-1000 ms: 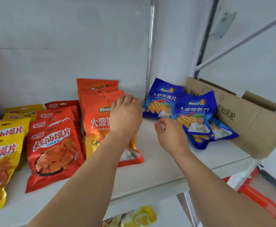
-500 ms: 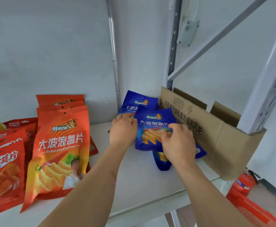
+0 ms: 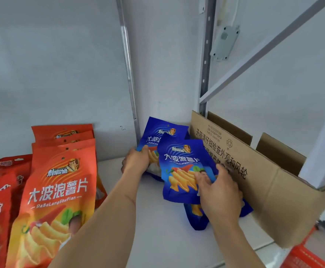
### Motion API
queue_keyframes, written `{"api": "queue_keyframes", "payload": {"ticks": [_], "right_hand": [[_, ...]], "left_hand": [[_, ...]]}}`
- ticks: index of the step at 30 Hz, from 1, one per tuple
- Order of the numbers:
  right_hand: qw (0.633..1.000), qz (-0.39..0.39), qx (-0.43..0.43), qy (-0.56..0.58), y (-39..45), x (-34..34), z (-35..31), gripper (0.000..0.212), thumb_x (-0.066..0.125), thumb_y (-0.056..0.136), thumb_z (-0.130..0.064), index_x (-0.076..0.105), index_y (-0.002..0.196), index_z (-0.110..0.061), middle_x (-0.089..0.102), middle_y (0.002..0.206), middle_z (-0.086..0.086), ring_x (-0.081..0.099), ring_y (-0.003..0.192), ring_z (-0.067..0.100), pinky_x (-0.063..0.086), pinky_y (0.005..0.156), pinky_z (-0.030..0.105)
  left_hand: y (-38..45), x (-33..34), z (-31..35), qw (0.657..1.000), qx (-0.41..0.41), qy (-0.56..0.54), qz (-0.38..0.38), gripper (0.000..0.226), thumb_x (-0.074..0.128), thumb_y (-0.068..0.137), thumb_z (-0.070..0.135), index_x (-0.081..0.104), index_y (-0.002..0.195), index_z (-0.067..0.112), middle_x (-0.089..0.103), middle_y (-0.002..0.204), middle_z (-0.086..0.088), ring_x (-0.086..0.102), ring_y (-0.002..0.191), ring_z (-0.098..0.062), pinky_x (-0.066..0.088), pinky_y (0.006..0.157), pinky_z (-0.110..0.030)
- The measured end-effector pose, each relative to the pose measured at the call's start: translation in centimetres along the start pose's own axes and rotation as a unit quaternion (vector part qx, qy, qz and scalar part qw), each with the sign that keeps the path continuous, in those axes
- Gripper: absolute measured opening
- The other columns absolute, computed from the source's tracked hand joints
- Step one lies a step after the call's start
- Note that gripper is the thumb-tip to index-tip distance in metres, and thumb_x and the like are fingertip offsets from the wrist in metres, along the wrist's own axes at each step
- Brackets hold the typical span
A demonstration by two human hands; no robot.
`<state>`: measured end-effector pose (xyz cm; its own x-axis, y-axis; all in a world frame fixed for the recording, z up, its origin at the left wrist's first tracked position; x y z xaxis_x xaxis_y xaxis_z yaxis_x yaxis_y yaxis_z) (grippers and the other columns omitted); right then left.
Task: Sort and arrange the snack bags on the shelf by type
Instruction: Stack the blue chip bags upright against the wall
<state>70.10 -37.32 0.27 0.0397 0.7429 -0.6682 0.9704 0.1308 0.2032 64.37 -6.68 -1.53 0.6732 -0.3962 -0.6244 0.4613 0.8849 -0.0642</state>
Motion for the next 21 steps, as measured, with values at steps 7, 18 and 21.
{"api": "queue_keyframes", "payload": {"ticks": [7, 18, 21], "right_hand": [[1.0, 0.01, 0.016, 0.01, 1.0, 0.6, 0.3, 0.067, 0.052, 0.095, -0.054, 0.034, 0.151, -0.022, 0.044, 0.151, 0.001, 0.04, 0.139, 0.024, 0.036, 0.111, 0.047], [0.999, -0.031, -0.011, 0.018, 2.4, 2.1, -0.9, 0.056, 0.052, 0.095, -0.054, 0.045, 0.142, -0.023, 0.059, 0.128, -0.001, 0.056, 0.118, 0.018, 0.049, 0.088, 0.036], [0.997, -0.041, -0.043, 0.04, 2.5, 3.0, -2.2, 0.055, 0.053, 0.095, -0.053, 0.047, 0.141, -0.022, 0.06, 0.125, -0.002, 0.058, 0.113, 0.014, 0.051, 0.077, 0.028]], "left_hand": [[0.9, -0.3, 0.1, 1.0, -0.004, 0.014, -0.023, 0.056, 0.056, 0.097, 0.051, 0.054, 0.128, 0.005, 0.065, 0.12, -0.016, 0.062, 0.105, -0.034, 0.046, 0.079, -0.036], [-1.8, 0.5, 0.8, 0.945, 0.003, -0.3, -0.13, 0.031, 0.053, 0.102, 0.043, 0.058, 0.116, 0.015, 0.077, 0.1, -0.007, 0.076, 0.088, -0.026, 0.061, 0.085, -0.051], [-3.4, 0.6, 1.5, 0.91, -0.022, -0.377, -0.174, 0.044, 0.051, 0.099, 0.057, 0.061, 0.114, 0.017, 0.08, 0.092, -0.005, 0.078, 0.081, -0.026, 0.063, 0.073, -0.045]]}}
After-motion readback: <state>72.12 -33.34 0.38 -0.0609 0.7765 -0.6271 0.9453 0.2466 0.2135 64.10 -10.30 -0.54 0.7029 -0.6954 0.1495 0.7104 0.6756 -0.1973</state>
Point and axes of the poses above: each hand's wrist, its own y-axis towards the middle knuckle, its own x-axis out of the palm, z = x × y, the point moved 9 cm from there along y, towards the middle knuckle
